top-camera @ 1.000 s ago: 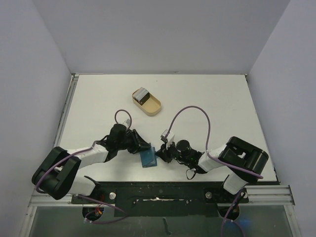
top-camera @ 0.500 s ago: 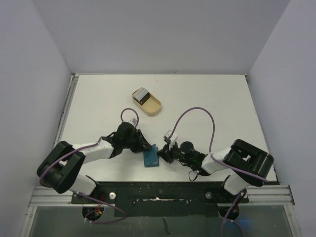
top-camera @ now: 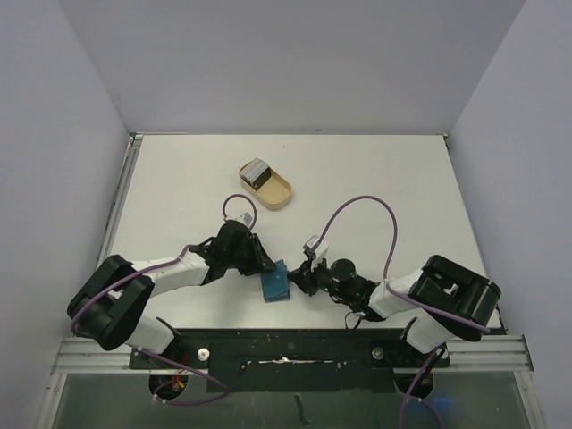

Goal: Put the credit cards into the card holder
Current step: Close the card holder at the center of the board.

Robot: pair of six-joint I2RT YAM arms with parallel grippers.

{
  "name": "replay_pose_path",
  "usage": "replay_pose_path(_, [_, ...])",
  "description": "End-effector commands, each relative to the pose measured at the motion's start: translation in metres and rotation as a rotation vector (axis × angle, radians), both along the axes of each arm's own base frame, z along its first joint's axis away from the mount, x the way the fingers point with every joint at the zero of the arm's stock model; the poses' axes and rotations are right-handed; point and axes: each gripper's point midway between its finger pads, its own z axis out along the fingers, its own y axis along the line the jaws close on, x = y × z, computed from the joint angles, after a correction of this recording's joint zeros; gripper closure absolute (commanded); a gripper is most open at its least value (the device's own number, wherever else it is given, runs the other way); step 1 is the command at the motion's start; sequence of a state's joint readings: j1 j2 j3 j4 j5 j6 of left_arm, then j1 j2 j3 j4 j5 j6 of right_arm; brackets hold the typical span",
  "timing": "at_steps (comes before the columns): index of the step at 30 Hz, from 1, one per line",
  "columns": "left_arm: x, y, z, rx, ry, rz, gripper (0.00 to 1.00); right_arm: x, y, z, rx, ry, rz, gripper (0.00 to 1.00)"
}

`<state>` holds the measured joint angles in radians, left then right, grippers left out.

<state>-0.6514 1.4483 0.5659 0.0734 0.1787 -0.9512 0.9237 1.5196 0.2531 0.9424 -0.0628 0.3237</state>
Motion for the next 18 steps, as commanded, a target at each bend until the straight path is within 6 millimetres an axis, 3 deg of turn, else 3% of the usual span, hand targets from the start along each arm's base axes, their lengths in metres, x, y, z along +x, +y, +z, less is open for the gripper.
replay_pose_path(1, [-0.002,0.025,-0.028,0.168,0.017,0.027,0.77,0.007,0.008,0.04,0.121,-0.093,-0.013,0.92])
replay_pose_path(9, [-0.002,0.016,-0.023,0.143,0.016,0.022,0.77,-0.004,0.008,0.033,0.076,-0.071,0.052,0.77])
replay_pose_path(18, [0.004,-0.001,0.023,0.01,-0.044,0.018,0.73,-0.004,-0.001,0.044,0.076,0.06,-0.048,0.61])
